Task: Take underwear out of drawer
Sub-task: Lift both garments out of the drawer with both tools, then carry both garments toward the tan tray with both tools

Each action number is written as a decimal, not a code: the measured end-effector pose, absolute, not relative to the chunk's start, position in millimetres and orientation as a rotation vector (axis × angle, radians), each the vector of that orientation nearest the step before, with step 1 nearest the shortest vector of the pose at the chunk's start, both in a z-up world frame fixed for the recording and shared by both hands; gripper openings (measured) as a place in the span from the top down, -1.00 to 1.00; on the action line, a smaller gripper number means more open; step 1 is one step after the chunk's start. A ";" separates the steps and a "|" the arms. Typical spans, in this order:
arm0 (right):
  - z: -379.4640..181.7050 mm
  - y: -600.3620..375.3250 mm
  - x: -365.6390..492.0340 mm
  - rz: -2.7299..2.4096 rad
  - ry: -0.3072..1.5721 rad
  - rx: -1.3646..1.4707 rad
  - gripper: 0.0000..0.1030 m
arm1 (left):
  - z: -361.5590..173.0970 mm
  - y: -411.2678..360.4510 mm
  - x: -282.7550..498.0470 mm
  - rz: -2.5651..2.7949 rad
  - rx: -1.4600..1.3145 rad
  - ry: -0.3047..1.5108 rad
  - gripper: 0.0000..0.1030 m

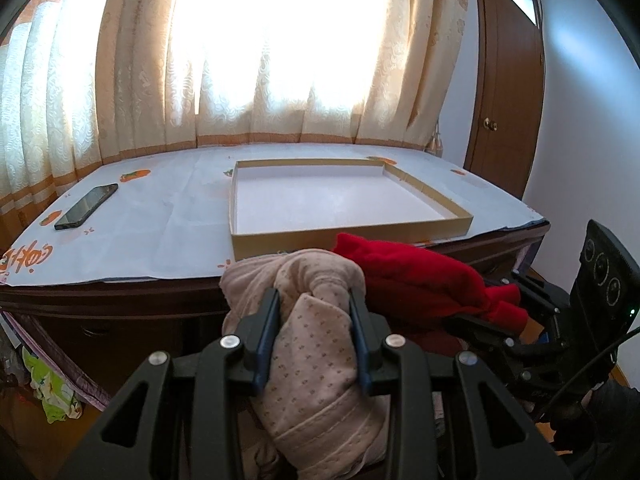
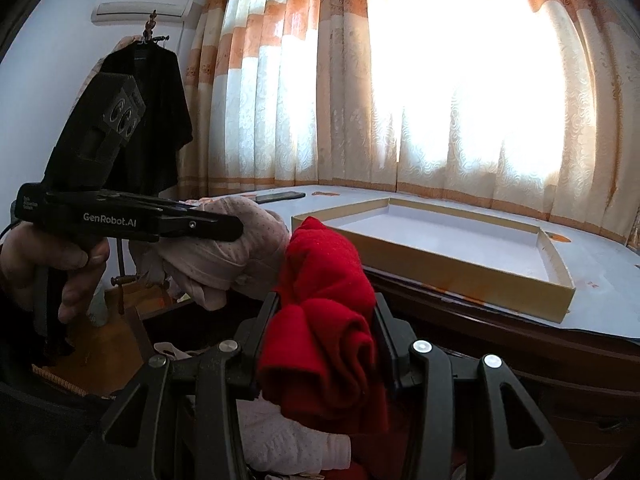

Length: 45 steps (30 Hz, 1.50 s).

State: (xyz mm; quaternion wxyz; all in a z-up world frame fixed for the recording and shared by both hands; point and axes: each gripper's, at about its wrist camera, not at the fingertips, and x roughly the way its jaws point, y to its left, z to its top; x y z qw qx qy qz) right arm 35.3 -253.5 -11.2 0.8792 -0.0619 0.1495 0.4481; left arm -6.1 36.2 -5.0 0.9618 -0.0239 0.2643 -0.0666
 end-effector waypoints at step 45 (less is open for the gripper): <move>11.1 -276.5 27.9 0.853 0.207 -0.017 0.10 | 20.1 34.8 -19.0 -0.102 -0.056 0.413 0.38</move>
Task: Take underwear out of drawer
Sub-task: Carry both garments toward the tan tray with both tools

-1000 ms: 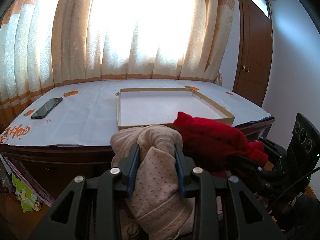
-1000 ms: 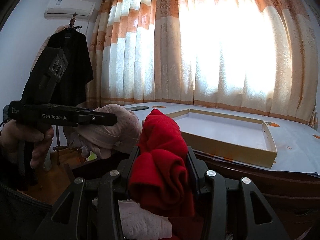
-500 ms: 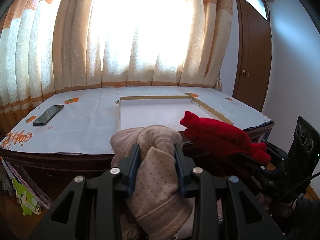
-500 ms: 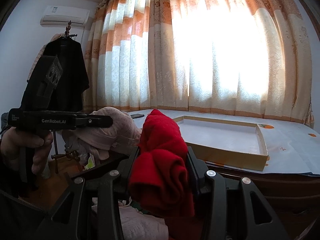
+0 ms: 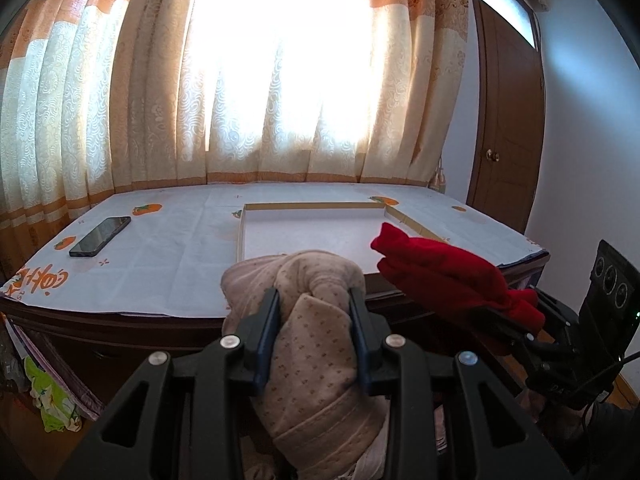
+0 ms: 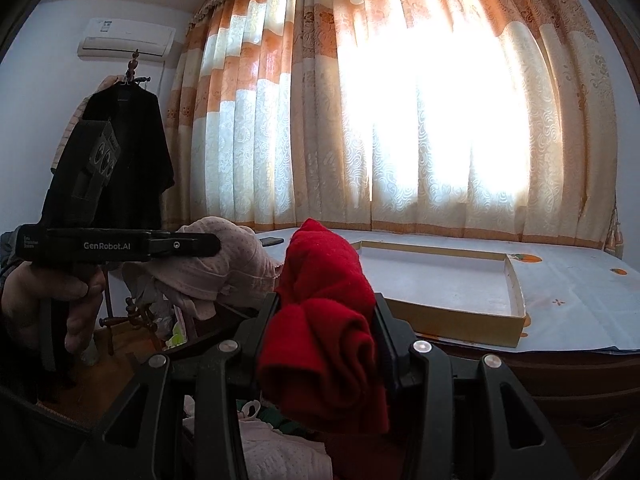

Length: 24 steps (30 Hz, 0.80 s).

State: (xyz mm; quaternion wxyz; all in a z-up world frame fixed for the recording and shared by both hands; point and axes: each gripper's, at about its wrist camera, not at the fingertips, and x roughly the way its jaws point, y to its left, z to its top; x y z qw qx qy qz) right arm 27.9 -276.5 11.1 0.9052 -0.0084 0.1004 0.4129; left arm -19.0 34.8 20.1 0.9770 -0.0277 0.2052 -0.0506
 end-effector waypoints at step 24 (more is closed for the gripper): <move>24.4 -288.9 28.8 0.791 0.128 0.016 0.10 | 27.5 32.6 -16.8 -0.077 -0.042 0.328 0.38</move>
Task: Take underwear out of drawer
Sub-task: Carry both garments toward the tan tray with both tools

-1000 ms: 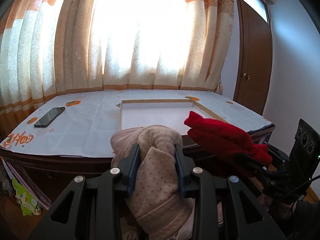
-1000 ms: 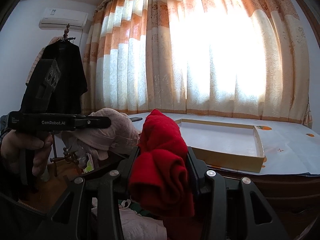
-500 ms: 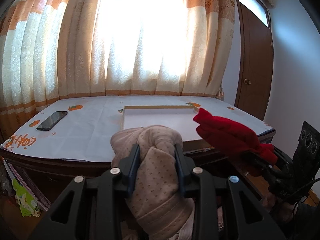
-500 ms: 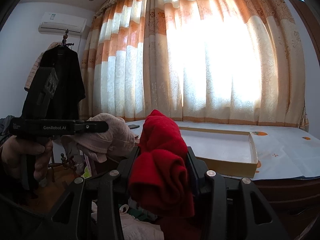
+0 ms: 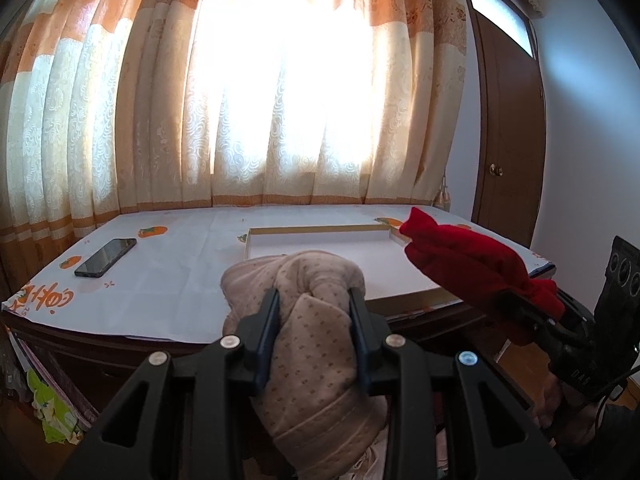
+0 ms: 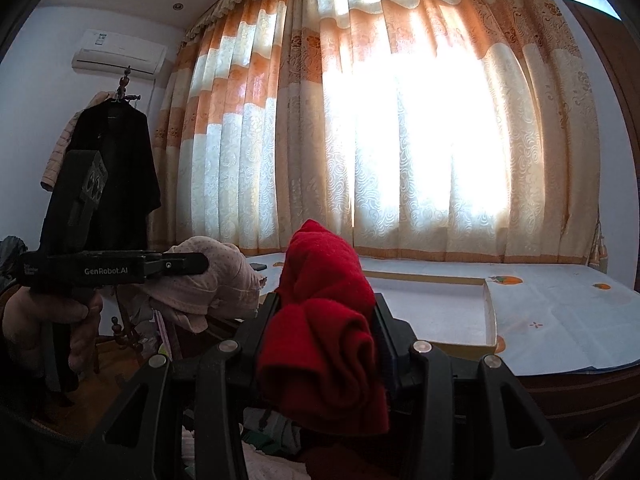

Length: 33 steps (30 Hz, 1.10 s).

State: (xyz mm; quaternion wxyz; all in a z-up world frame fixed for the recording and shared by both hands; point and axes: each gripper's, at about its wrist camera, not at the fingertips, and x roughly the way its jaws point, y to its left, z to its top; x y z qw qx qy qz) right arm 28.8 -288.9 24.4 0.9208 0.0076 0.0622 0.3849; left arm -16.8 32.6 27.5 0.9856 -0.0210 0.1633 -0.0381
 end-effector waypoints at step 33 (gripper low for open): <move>57.0 -293.6 97.4 0.708 0.167 0.017 0.10 | 54.2 11.1 45.9 -0.119 0.062 0.307 0.38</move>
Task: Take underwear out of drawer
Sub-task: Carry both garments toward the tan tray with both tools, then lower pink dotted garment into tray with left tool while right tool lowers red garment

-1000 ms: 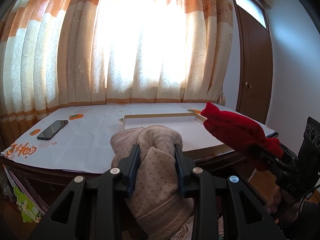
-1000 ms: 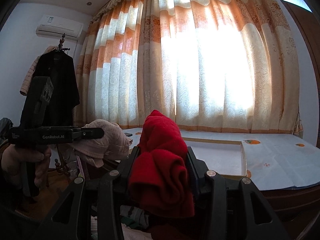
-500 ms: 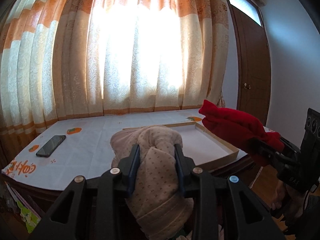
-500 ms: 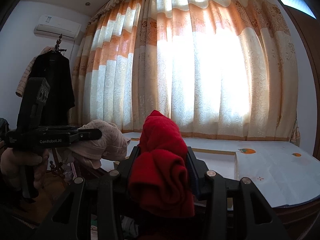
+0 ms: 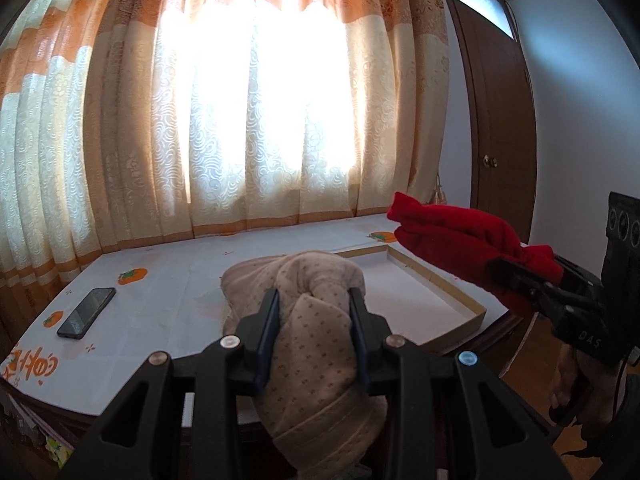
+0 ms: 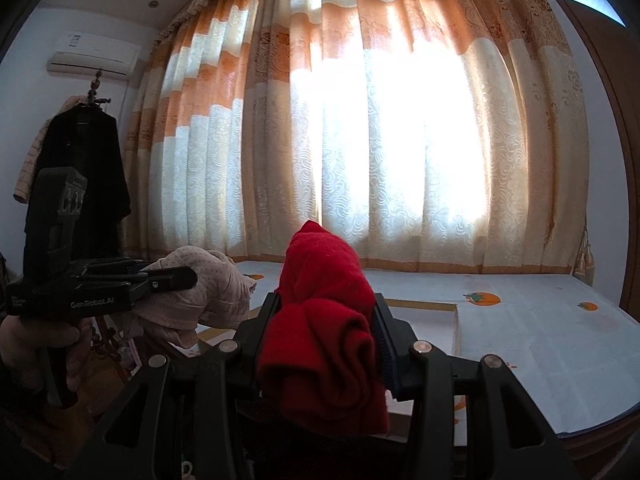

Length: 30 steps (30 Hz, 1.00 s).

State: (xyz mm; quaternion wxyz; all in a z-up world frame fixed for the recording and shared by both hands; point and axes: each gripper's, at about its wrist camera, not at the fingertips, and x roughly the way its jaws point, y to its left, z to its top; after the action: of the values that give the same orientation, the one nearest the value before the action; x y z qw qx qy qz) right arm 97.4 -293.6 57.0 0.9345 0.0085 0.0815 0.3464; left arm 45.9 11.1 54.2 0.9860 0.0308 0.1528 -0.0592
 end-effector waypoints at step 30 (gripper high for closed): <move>58.9 -286.8 223.3 0.587 0.417 -0.028 0.09 | 65.7 -23.0 194.1 -0.178 0.049 0.487 0.38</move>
State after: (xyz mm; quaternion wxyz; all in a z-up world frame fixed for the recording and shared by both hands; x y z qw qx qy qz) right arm 223.3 -286.8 58.9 0.9358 -0.0137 0.2038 0.2873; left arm 194.1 -23.0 65.7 0.9662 0.0241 0.2410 -0.0880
